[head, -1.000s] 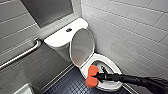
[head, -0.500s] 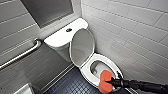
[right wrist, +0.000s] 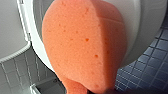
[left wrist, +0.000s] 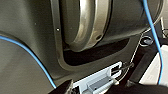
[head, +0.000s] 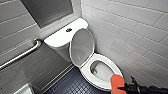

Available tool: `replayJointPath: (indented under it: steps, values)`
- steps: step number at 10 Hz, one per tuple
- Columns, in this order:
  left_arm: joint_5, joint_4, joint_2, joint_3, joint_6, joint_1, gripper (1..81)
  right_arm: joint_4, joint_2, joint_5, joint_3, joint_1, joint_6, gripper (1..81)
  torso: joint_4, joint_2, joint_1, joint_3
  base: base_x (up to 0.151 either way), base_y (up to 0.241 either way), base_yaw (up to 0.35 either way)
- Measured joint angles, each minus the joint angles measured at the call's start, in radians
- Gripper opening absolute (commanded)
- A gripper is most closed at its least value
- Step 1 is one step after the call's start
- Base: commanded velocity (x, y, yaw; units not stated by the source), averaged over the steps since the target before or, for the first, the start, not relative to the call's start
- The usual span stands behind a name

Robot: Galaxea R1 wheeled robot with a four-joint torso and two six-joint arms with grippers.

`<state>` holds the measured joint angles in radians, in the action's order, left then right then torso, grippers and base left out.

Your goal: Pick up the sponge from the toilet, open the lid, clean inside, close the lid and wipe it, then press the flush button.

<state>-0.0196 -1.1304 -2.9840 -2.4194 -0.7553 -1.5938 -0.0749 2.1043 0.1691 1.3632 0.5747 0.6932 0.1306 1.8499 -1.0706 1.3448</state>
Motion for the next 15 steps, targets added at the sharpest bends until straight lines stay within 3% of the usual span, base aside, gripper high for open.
replayJointPath:
  steps: [3,5,8,10,12,14,15]
  values:
    - [-0.034,0.000,0.027,0.007,0.000,0.011,81.1,0.051,-0.063,0.016,-0.084,0.043,0.001,1.0,0.000,-0.018,0.011,0.000,0.000,0.000,0.000]
    - [-0.097,0.001,0.060,0.026,-0.001,0.021,81.1,0.115,-0.069,0.053,-0.084,0.106,0.001,1.0,0.000,-0.084,0.053,0.000,0.000,0.000,0.000]
    - [-0.109,0.001,0.118,0.114,-0.002,0.032,81.1,0.170,-0.059,0.074,-0.063,0.183,0.004,1.0,-0.001,-0.191,0.120,-0.003,0.000,0.000,0.000]
    - [-0.140,0.010,0.189,0.165,-0.005,0.038,81.1,0.187,-0.032,0.073,-0.025,0.243,0.003,1.0,-0.009,-0.245,0.155,-0.043,0.000,0.000,0.000]
    - [-0.211,0.052,0.257,0.171,-0.006,0.036,81.1,0.212,-0.006,0.066,0.059,0.344,0.003,1.0,-0.024,-0.314,0.200,-0.115,0.000,0.000,0.000]
    - [-0.251,0.124,0.275,0.176,-0.008,0.050,81.1,0.231,0.044,0.031,0.162,0.439,0.001,1.0,-0.062,-0.385,0.248,-0.177,0.000,0.000,0.000]
    - [-0.262,0.146,0.279,0.183,-0.008,0.068,81.1,0.238,0.060,-0.003,0.216,0.493,-0.001,1.0,-0.076,-0.407,0.263,-0.185,0.000,0.000,0.000]
